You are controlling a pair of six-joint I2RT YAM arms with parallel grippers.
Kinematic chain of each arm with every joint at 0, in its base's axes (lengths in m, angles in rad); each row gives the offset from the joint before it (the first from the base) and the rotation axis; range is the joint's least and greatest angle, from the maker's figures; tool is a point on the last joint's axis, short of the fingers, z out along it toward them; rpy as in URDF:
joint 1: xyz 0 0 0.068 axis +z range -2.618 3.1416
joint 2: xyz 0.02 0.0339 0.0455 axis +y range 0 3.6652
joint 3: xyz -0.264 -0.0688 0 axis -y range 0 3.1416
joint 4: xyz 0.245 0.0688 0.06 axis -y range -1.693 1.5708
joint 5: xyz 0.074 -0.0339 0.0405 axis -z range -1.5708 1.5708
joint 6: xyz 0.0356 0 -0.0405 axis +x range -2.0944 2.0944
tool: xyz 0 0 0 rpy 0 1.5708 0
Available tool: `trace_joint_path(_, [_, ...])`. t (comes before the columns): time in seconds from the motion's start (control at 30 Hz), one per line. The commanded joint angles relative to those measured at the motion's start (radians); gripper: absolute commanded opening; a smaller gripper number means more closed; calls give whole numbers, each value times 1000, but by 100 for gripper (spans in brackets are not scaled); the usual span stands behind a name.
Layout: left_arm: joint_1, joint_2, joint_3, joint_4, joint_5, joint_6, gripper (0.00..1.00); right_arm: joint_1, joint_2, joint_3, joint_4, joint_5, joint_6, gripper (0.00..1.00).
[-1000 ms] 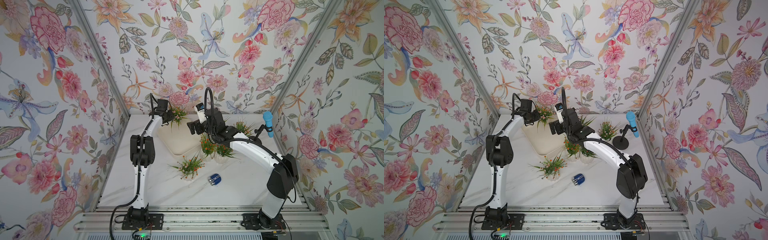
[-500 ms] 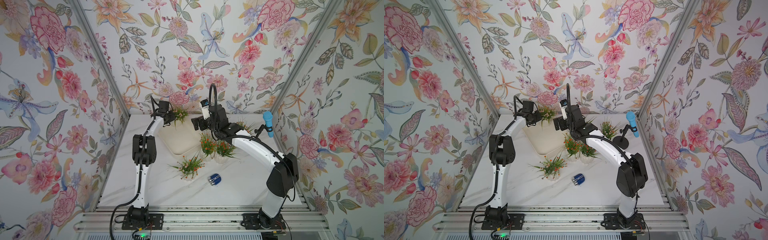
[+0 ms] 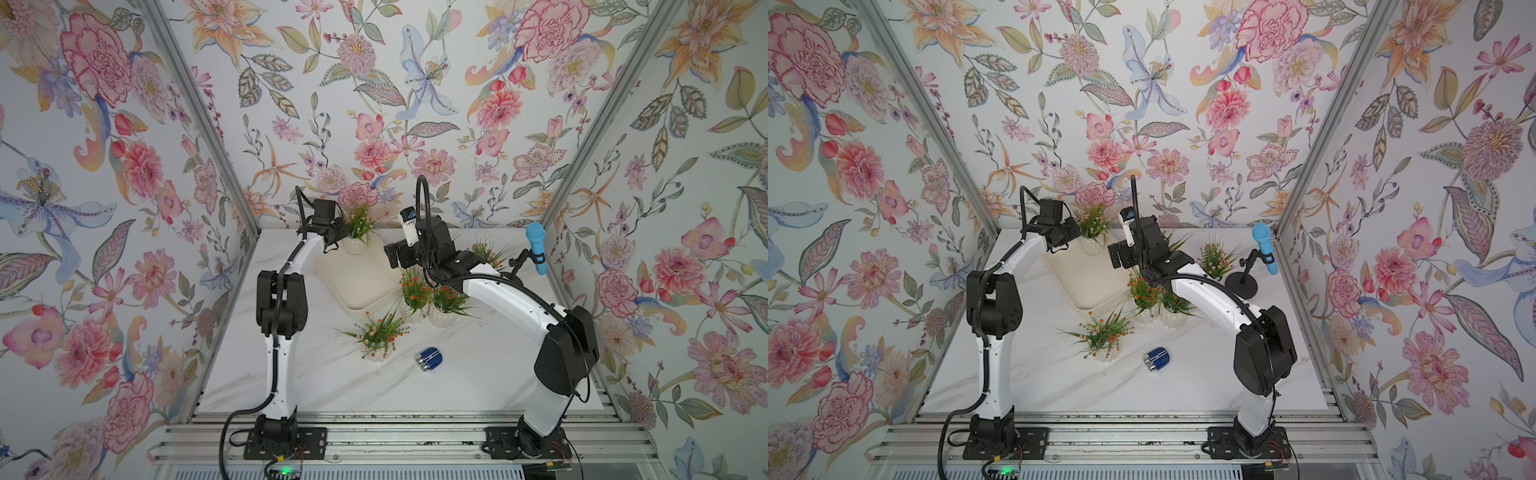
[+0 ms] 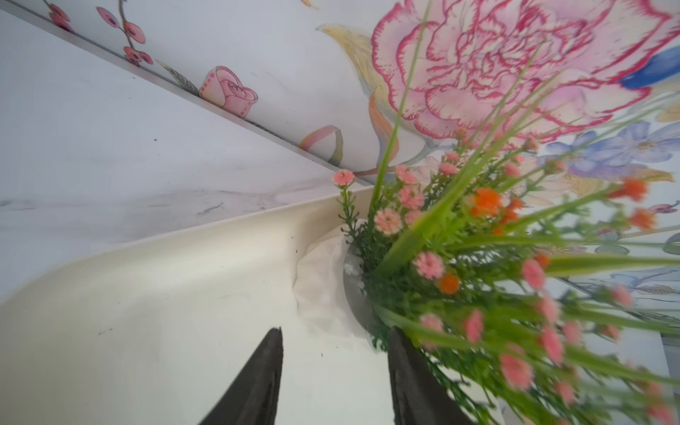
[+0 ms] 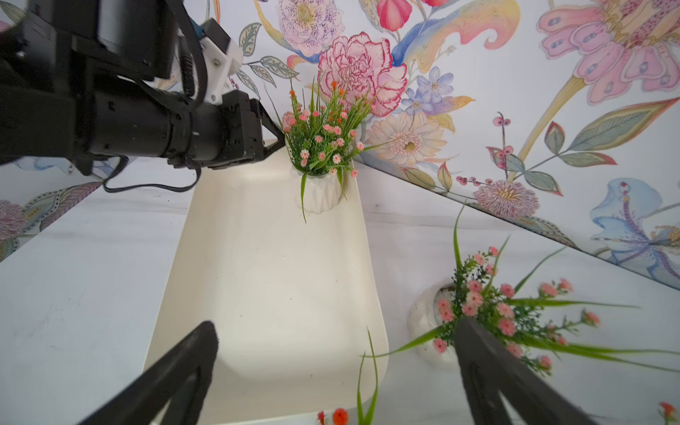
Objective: Put the potted gypsophila into the storage box
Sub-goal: Place the baby's breath potted plant at the storage box, then pick up the baby's breath potted plant from the center of the board.
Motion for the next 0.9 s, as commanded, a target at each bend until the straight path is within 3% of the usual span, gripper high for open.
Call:
trace_joint_path(0.0, [-8,-167,-109,82,-33,44,52,12,-83,-42,-2,32,-12,100])
trace_joint_path(0.53, [-46,-811,-781,-16,-135,103,62,68,-413,-356,4,58,48,100])
trace_joint_path(0.87, [-94,-1226,-1150,-301,-172,10,64,266,-628,-570,-36,134,129,100])
